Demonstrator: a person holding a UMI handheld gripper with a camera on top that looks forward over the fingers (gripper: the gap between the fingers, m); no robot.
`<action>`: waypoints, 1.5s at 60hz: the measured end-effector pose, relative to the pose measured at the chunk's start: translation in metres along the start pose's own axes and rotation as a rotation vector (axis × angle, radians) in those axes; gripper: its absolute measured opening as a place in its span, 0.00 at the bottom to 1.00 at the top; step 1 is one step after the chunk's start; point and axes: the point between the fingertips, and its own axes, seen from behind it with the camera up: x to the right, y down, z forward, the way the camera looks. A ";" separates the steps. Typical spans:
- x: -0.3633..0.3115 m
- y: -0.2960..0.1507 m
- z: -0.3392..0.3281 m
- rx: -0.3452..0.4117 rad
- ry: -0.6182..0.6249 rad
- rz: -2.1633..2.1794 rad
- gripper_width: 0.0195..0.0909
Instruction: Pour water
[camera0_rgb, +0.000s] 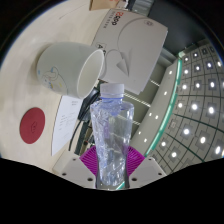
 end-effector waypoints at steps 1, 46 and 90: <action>-0.001 0.000 0.001 0.000 -0.002 -0.006 0.18; 0.011 -0.017 -0.037 0.135 -0.362 1.160 0.19; -0.095 -0.040 -0.034 0.122 -0.624 1.821 0.29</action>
